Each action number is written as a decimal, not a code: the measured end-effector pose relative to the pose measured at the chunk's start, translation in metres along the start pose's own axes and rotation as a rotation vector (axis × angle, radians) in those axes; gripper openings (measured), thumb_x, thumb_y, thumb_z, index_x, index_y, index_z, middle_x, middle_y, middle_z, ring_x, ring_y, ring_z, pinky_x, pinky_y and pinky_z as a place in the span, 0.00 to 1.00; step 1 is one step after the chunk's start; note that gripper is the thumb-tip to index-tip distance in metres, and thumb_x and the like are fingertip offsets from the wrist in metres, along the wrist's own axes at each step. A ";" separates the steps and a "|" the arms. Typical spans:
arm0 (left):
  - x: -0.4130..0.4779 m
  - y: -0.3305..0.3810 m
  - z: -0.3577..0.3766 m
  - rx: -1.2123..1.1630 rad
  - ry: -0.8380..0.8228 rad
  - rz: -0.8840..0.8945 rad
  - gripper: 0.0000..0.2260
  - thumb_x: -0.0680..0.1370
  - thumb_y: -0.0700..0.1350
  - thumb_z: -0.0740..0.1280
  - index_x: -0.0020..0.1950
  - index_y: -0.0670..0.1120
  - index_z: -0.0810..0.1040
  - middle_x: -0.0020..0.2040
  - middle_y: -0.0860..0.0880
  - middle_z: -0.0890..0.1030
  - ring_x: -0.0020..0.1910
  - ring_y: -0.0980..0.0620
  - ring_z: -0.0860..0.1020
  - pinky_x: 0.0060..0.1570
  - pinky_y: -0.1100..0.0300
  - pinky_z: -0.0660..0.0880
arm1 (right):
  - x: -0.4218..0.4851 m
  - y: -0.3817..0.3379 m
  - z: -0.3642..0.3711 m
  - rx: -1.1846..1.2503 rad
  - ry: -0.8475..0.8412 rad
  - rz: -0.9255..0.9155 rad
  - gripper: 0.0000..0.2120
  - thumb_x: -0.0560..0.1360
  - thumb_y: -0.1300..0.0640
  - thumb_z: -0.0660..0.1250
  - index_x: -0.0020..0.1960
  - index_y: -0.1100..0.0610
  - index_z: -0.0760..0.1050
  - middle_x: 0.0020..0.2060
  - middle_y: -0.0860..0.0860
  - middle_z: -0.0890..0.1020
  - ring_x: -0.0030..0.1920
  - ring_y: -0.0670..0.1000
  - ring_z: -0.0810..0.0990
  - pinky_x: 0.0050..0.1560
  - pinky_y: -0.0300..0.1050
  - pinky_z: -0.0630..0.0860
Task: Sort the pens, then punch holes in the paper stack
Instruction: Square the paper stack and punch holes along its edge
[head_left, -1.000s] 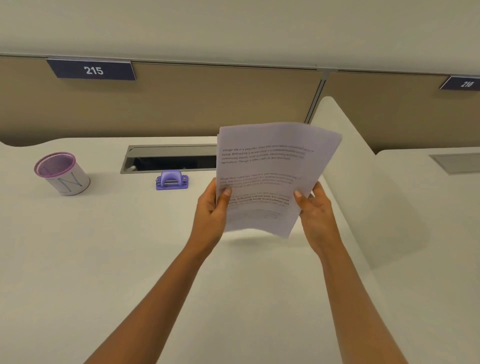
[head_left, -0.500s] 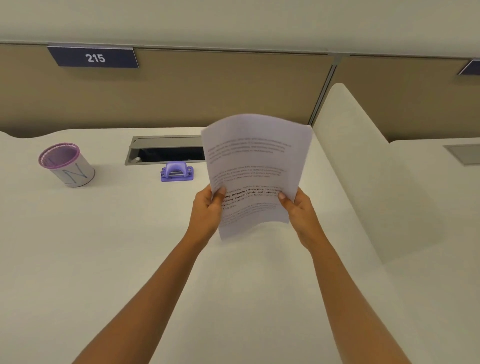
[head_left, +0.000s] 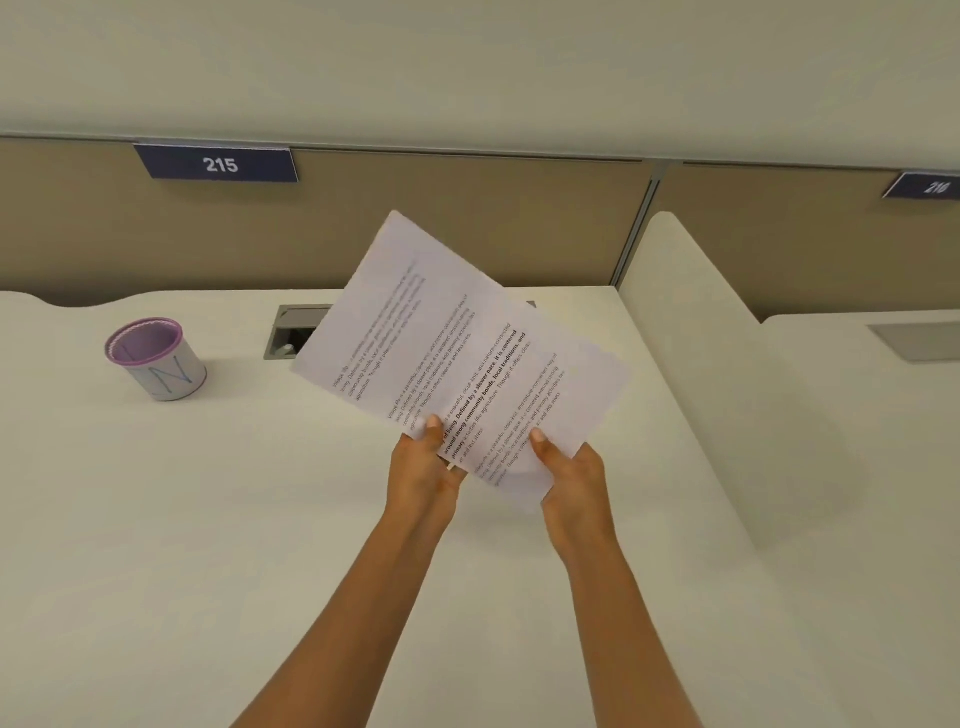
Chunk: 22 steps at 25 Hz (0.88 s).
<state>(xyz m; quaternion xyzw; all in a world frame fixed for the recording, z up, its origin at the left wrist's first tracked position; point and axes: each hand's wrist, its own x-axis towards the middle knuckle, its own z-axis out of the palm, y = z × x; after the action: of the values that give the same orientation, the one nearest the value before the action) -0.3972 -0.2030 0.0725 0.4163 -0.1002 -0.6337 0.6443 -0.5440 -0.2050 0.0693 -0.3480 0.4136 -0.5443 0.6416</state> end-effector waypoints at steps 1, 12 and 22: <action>0.001 0.002 -0.004 -0.008 0.021 -0.007 0.10 0.81 0.40 0.60 0.57 0.51 0.78 0.58 0.46 0.82 0.57 0.46 0.80 0.56 0.44 0.77 | 0.001 -0.002 -0.002 -0.013 0.031 -0.011 0.15 0.77 0.62 0.66 0.63 0.58 0.77 0.57 0.56 0.84 0.58 0.57 0.83 0.53 0.51 0.81; 0.023 0.105 -0.057 0.760 -0.172 0.319 0.13 0.76 0.45 0.69 0.60 0.50 0.80 0.54 0.52 0.85 0.51 0.51 0.83 0.50 0.57 0.81 | 0.023 -0.051 -0.073 -0.391 -0.056 -0.053 0.14 0.73 0.53 0.69 0.58 0.52 0.80 0.54 0.54 0.85 0.54 0.56 0.83 0.57 0.51 0.80; 0.014 0.051 -0.088 0.936 -0.243 0.340 0.11 0.77 0.34 0.65 0.54 0.45 0.83 0.49 0.54 0.85 0.50 0.57 0.82 0.45 0.69 0.78 | 0.023 0.005 -0.113 -0.493 -0.042 0.055 0.10 0.76 0.57 0.69 0.57 0.54 0.81 0.56 0.52 0.84 0.61 0.56 0.79 0.65 0.57 0.71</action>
<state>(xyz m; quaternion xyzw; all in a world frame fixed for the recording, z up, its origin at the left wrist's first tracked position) -0.2995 -0.1875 0.0447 0.5613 -0.5135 -0.4511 0.4666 -0.6432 -0.2261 0.0144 -0.4941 0.5296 -0.4018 0.5603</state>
